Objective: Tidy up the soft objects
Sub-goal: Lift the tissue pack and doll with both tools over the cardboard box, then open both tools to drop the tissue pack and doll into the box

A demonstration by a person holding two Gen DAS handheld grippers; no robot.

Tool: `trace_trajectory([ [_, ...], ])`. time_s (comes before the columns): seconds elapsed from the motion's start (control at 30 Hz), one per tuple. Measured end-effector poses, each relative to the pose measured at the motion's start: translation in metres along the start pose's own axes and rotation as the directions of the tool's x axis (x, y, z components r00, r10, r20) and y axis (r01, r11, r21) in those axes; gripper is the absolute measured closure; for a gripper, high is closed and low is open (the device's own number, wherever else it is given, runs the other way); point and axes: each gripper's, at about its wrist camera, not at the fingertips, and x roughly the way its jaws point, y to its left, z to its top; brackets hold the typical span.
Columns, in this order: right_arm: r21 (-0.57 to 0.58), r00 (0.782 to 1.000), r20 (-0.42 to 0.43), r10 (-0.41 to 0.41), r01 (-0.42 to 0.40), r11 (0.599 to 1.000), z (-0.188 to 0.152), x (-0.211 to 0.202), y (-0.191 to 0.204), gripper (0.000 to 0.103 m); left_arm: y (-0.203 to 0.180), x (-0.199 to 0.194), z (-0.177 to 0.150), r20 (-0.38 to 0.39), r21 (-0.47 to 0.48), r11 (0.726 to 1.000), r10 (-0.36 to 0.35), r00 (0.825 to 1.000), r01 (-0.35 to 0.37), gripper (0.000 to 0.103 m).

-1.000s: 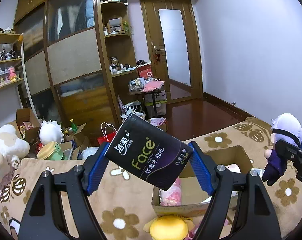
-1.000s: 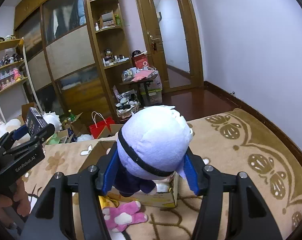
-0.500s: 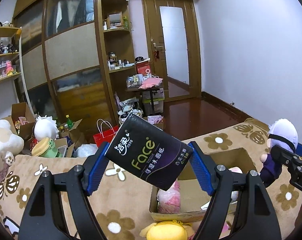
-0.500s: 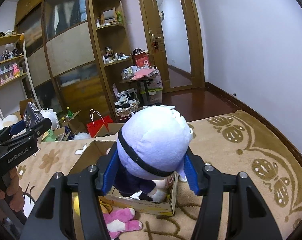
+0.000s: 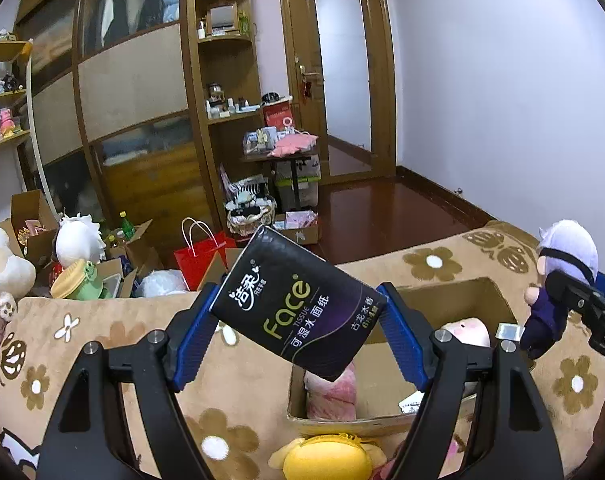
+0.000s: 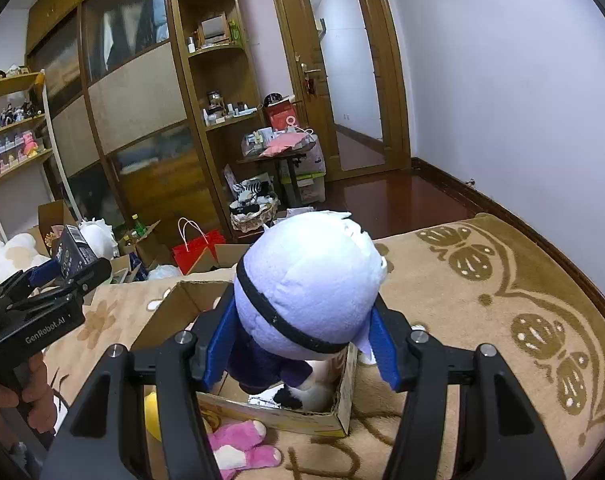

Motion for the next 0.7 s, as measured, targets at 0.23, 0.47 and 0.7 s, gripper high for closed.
trace_trajectory([
  [0.23, -0.001, 1.0, -0.006, 0.011, -0.011, 1.0, 0.0, 0.005, 0.0, 0.039, -0.005, 0.008, -0.007, -0.035, 0.003, 0.999, -0.033, 0.999, 0.033, 0.026],
  [0.47, 0.012, 0.998, -0.048, 0.028, -0.027, 1.0, -0.01, 0.018, -0.003, 0.039, -0.008, 0.017, -0.017, -0.075, -0.013, 0.997, -0.072, 0.995, 0.071, 0.026],
  [0.7, 0.018, 0.995, -0.09, 0.052, -0.05, 0.999, -0.019, 0.031, -0.004, 0.039, -0.011, 0.029, -0.027, -0.122, -0.035, 0.993, -0.118, 0.986, 0.114, 0.025],
])
